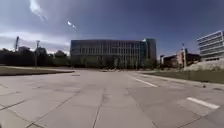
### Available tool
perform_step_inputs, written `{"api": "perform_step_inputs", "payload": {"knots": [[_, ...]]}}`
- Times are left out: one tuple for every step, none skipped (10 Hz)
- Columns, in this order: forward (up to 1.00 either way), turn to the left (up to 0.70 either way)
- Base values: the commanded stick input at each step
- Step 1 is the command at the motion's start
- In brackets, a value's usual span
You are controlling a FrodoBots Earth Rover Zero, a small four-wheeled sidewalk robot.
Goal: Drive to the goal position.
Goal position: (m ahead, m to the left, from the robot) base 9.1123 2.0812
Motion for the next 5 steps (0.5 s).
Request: {"api": "perform_step_inputs", "payload": {"knots": [[0.5, 0.0], [0.5, 0.0], [0.5, 0.0], [0.5, 0.0], [0.5, 0.0]]}}
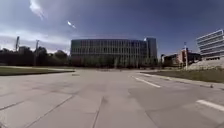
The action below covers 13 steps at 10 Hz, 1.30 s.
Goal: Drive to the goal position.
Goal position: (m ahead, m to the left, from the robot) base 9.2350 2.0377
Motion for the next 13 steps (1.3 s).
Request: {"api": "perform_step_inputs", "payload": {"knots": [[0.5, 0.0], [0.5, 0.0], [0.5, 0.0], [0.5, 0.0], [0.5, 0.0], [0.5, 0.0], [0.5, 0.0], [0.5, 0.0], [0.5, 0.0], [0.5, 0.0], [0.5, 0.0], [0.5, 0.0], [0.5, 0.0]]}}
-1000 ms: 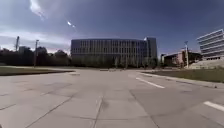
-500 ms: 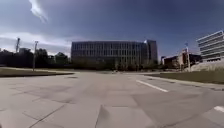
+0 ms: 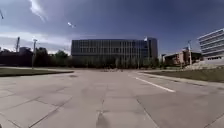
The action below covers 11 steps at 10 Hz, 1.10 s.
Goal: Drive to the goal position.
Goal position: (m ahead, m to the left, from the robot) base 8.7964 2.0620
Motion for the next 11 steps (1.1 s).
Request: {"api": "perform_step_inputs", "payload": {"knots": [[0.5, 0.0], [0.5, 0.0], [0.5, 0.0], [0.5, 0.0], [0.5, 0.0], [0.5, 0.0], [0.5, 0.0], [0.5, 0.0], [0.5, 0.0], [0.5, 0.0], [0.5, 0.0]]}}
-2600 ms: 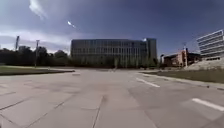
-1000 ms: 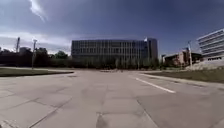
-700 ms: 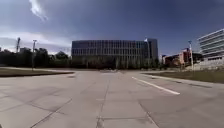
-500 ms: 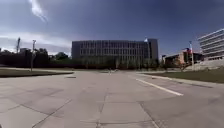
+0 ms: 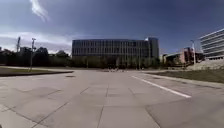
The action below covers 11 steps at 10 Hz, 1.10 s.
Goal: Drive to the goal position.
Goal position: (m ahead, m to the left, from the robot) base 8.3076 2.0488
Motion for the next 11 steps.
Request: {"api": "perform_step_inputs", "payload": {"knots": [[0.5, 0.0], [0.5, 0.0], [0.5, 0.0], [0.5, 0.0], [0.5, 0.0], [0.5, 0.0], [0.5, 0.0], [0.5, 0.0], [0.5, 0.0], [0.5, 0.0], [0.5, 0.0]]}}
